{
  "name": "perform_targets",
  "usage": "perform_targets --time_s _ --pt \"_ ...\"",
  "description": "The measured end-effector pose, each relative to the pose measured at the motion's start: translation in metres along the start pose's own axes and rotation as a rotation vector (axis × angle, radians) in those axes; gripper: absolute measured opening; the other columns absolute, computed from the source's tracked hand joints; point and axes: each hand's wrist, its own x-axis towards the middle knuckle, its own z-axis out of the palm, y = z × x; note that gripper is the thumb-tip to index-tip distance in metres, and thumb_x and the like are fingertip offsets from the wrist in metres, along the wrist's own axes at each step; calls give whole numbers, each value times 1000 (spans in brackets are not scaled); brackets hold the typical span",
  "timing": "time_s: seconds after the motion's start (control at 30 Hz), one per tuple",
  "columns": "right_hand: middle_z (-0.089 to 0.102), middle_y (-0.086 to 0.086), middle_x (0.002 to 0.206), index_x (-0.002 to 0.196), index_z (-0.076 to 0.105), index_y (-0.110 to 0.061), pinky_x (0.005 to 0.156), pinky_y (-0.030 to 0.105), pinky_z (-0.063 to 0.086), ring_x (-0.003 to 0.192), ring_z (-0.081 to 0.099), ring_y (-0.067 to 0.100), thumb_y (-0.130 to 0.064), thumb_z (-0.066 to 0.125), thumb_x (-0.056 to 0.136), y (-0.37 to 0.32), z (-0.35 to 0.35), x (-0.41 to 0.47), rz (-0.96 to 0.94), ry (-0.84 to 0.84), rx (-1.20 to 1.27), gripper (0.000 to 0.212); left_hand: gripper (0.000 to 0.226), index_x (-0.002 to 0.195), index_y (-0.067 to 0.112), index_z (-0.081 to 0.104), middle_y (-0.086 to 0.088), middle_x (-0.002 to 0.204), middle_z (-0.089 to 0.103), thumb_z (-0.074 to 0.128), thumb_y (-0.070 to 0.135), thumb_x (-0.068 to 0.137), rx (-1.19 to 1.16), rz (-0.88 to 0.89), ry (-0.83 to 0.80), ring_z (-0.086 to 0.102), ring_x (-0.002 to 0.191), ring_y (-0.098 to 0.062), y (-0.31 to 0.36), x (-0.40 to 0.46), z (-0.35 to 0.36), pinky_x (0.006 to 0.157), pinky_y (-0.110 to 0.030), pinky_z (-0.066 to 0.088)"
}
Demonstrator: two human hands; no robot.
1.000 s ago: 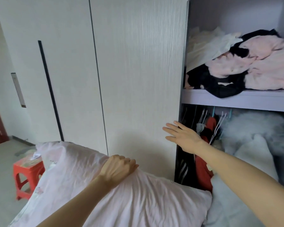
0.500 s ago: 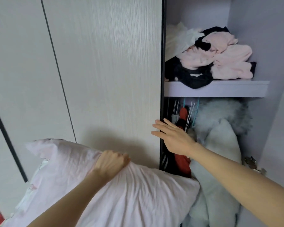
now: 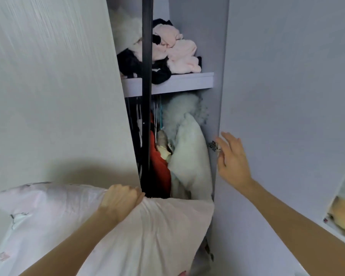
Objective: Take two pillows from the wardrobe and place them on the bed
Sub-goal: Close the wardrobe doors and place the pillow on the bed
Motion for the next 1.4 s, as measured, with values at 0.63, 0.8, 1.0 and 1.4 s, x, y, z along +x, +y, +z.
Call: perform_targets --time_s 0.63,0.8,1.0,1.4 --pt "17 29 148 143 5 3 113 45 18 136 19 41 -3 53 82 70 -154 -9 653 470 -172 78 31 95 21 55 2 91 69 29 35 99 -11 199 147 65 83 -21 66 68 -20 60 -32 38" --pt "40 31 124 144 11 -4 96 51 38 108 45 46 -7 50 83 60 -158 -11 727 587 -148 73 39 92 21 59 1 93 70 26 41 98 -51 173 111 65 86 -22 66 67 -24 61 -31 35" --pt "48 29 104 140 24 -1 80 42 36 92 44 35 5 47 82 -7 -121 -25 502 647 -133 63 38 94 20 59 0 94 70 28 43 97 -63 110 85 65 88 -25 31 50 -26 64 -31 41" --pt "55 21 126 126 44 2 97 54 42 119 51 36 -19 80 65 -120 -18 15 -113 77 -243 74 32 83 18 55 -6 96 70 31 35 94 -15 -27 -52 64 90 -32 -24 -17 -6 67 -32 45"
